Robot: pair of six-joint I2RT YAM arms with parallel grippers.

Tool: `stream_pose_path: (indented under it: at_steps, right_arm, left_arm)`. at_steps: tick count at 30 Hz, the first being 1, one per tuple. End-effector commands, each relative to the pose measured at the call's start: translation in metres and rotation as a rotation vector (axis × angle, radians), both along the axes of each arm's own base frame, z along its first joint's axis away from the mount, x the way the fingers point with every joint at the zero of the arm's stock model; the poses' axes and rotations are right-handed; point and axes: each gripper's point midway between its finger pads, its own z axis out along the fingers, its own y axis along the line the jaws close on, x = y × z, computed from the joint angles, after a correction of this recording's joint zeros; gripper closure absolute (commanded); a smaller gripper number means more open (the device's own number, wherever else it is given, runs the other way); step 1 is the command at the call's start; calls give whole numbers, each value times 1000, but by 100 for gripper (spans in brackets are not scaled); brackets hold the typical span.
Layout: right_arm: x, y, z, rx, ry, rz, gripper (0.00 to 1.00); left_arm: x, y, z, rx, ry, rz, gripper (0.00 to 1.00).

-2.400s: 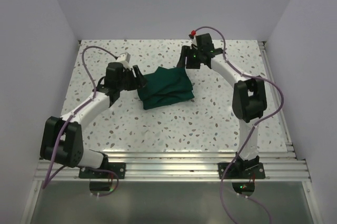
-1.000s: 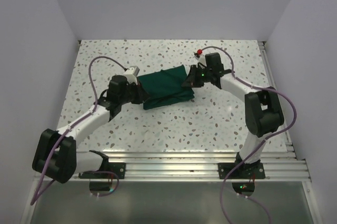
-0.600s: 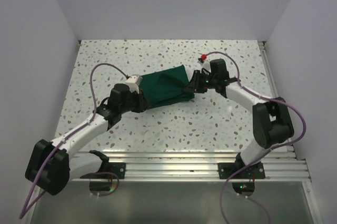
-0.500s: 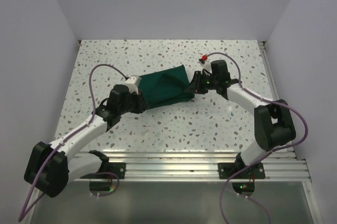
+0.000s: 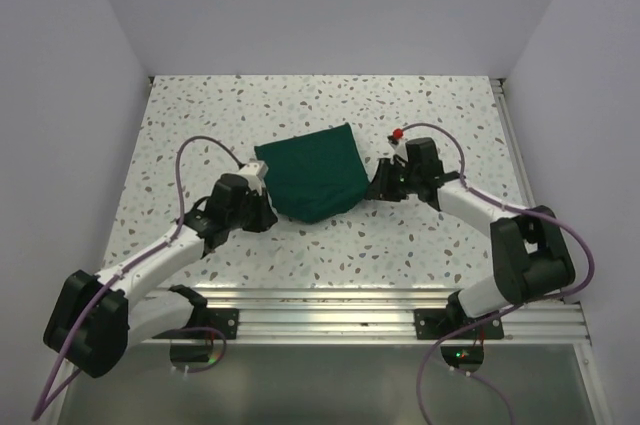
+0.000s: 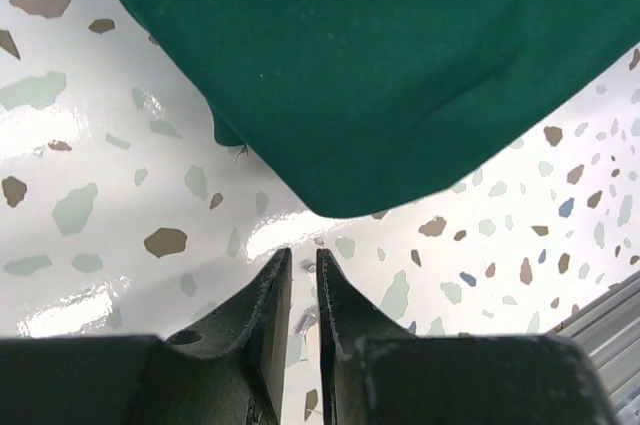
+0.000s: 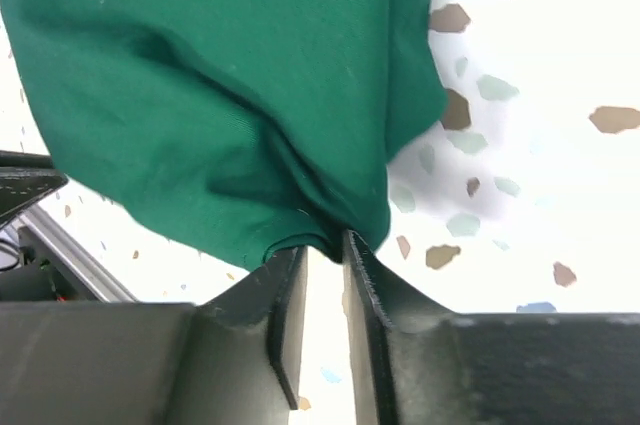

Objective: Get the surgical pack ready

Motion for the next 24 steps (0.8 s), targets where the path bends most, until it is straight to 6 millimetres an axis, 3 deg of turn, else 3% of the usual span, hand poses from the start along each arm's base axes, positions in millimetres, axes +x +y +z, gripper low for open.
stream_pose_path:
  at_steps: [1, 5, 9, 10, 14, 18, 21, 22, 23, 24]
  right_arm:
    - [7, -14, 10, -53, -70, -56, 73]
    - [4, -35, 3, -146, -53, -140, 68]
    - [-1, -56, 9, -219, -69, -217, 68]
    - [-3, -62, 15, -234, -80, -238, 64]
    - [-4, -77, 25, -263, -124, -319, 55]
    - [8, -60, 57, -139, -220, -310, 54]
    - [17, -35, 72, -37, -242, -225, 58]
    - [19, -23, 79, 3, -239, -178, 59]
    - [22, -19, 78, 11, -225, -164, 59]
    - [22, -16, 61, -6, -167, -151, 56]
  left_arm:
    - [-1, 2, 5, 2, -12, 20, 81]
    - [0, 9, 13, 3, -39, 70, 83]
    - [2, 17, 31, -2, -89, 120, 83]
    - [5, 16, 40, -13, -105, 120, 83]
    - [9, 19, 43, 6, -88, 154, 77]
    - [17, 15, 59, -46, -127, 182, 64]
    - [27, 4, 89, -115, -196, 166, 59]
    - [32, 1, 89, -114, -192, 161, 55]
    - [36, -2, 90, -109, -186, 160, 54]
    - [42, -5, 98, -110, -191, 159, 52]
